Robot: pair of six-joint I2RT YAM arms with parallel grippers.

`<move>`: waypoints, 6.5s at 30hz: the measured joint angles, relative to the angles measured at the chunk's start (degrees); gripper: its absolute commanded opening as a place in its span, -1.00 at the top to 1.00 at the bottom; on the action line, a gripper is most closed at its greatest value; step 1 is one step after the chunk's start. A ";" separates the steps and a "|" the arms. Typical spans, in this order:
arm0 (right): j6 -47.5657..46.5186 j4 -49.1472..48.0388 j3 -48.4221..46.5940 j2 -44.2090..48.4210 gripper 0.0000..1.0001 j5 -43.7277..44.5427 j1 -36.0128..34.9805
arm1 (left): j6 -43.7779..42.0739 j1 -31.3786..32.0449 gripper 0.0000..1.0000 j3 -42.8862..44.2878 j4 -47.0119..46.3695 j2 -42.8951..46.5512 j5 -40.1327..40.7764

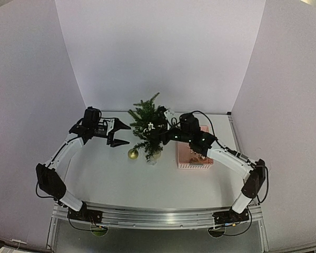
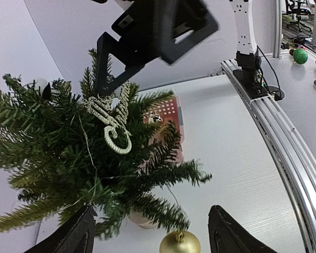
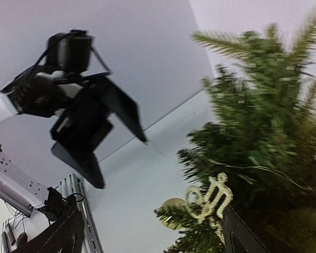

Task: Decorate the small christmas tree

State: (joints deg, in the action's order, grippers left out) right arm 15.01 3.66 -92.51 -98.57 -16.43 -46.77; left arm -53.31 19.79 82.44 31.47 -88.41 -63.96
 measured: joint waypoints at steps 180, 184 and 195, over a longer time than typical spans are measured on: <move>21.96 22.55 -4.33 -11.87 -0.19 -9.96 16.25 | 0.93 5.31 0.21 -13.16 -29.01 -3.46 20.79; 22.74 21.97 -2.35 -10.61 -0.19 -9.61 15.45 | 1.25 4.73 0.21 -13.01 -30.21 -3.86 21.17; 23.52 21.07 2.82 -6.44 -0.20 -8.56 14.95 | -0.16 4.30 0.20 -13.03 -30.51 -3.90 21.07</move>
State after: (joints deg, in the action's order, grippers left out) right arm 38.53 24.73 -89.69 -105.00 -24.99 -31.82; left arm -53.47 24.09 69.41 0.96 -92.31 -42.89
